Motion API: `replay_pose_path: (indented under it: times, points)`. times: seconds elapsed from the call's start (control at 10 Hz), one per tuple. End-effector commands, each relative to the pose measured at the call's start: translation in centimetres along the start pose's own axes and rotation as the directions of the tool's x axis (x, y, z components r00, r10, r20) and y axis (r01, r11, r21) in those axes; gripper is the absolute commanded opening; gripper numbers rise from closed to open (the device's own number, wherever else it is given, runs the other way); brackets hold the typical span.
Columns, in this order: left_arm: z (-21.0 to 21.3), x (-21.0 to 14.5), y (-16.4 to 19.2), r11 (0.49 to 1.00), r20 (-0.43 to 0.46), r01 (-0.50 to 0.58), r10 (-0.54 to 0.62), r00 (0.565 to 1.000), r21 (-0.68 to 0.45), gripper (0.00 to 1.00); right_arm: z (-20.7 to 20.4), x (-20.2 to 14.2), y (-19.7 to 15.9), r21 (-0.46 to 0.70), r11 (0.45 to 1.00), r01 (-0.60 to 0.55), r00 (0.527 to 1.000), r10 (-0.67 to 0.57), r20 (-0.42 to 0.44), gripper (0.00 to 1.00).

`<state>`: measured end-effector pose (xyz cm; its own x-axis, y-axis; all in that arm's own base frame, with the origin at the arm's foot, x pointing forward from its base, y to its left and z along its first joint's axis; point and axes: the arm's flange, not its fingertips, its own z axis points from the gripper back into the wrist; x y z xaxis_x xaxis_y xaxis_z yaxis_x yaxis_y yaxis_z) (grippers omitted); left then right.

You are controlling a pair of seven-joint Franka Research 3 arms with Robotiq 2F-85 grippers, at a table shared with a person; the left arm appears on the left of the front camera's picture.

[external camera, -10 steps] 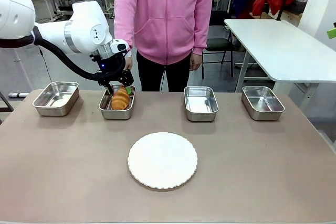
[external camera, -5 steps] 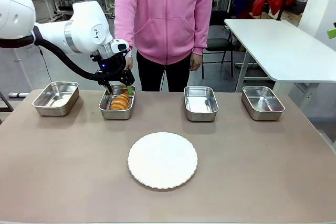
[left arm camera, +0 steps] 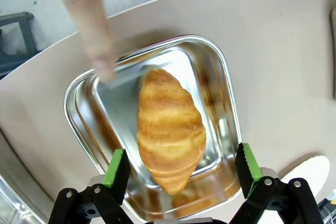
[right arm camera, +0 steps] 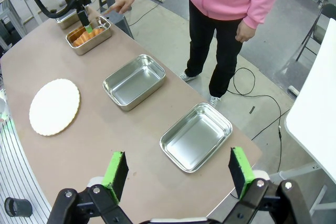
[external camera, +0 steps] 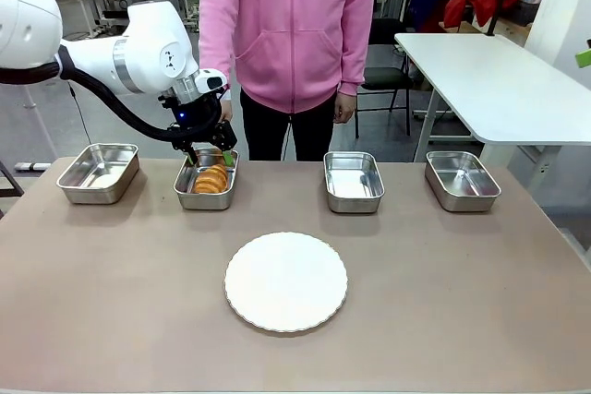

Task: Place the bread in the container.
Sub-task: Place the Butter Roll into the Airtight Container indicated by the human.

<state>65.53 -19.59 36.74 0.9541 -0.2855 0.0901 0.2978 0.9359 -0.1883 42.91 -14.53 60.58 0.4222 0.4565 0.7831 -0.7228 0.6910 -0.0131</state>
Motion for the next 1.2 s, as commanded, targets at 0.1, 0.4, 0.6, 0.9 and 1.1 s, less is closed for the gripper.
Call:
replay_pose_path:
  times: [0.1, 0.4, 0.6, 0.9, 1.1]
  points:
    - [0.0, 0.0, 0.1, 1.000, 0.000, 0.001, -0.001, 1.000, 0.004, 1.00, 0.1, 0.2, 0.1, -0.001, 1.000, -0.004, 1.000, 0.004, 0.006, 1.00]
    - [2.4, -1.4, -2.1, 1.000, 0.027, -0.010, 0.009, 1.000, 0.023, 1.00, 0.1, 0.2, 0.1, -0.001, 1.000, -0.004, 1.000, 0.004, 0.006, 1.00]
    - [6.4, -5.3, -5.9, 0.998, 0.081, 0.001, -0.005, 0.997, 0.060, 1.00, 0.1, 0.2, 0.1, -0.001, 1.000, -0.004, 1.000, 0.004, 0.006, 1.00]
    - [9.1, -14.4, -9.0, 0.992, 0.093, -0.016, 0.004, 0.996, 0.129, 1.00, 0.1, 0.2, 0.1, -0.001, 1.000, -0.004, 1.000, 0.004, 0.006, 1.00]
    - [9.2, -20.9, -9.6, 0.993, 0.134, -0.029, 0.013, 0.991, 0.117, 1.00, 0.1, 0.2, 0.1, -0.001, 1.000, -0.004, 1.000, 0.004, 0.006, 1.00]
